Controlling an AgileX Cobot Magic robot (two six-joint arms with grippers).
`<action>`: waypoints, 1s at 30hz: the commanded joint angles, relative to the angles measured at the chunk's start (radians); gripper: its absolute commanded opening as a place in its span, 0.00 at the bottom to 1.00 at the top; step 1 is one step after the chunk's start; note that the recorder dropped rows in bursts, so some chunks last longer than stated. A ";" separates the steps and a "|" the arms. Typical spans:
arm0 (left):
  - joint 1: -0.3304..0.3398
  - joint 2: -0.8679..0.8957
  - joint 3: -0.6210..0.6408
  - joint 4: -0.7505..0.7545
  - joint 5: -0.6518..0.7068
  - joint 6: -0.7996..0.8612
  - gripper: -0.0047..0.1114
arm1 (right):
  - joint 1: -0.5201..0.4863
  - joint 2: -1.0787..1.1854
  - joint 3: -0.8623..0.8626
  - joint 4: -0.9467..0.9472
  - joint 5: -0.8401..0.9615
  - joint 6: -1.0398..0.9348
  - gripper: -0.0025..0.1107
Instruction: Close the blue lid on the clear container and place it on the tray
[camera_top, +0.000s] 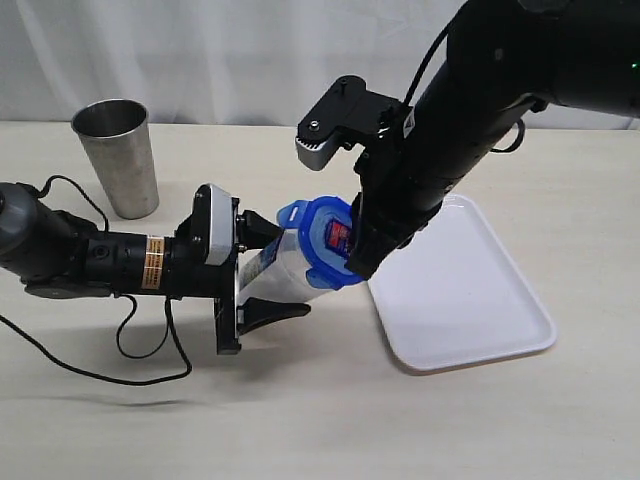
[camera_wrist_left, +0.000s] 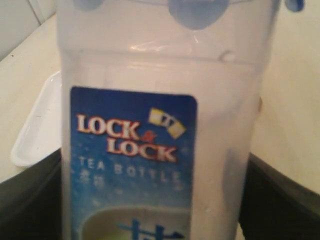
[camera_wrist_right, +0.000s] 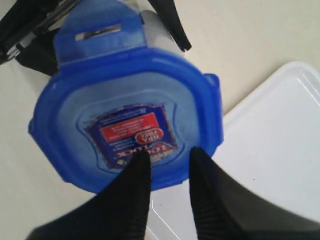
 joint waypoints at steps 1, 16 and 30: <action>-0.006 -0.011 -0.004 -0.055 -0.086 -0.057 0.04 | 0.003 -0.025 0.008 0.002 -0.023 0.015 0.26; -0.006 -0.011 -0.004 -0.094 -0.053 -0.057 0.04 | 0.000 -0.158 -0.051 0.161 -0.143 0.569 0.38; -0.006 -0.011 -0.004 -0.099 -0.017 -0.054 0.04 | 0.092 0.178 -0.431 -0.086 0.268 0.953 0.38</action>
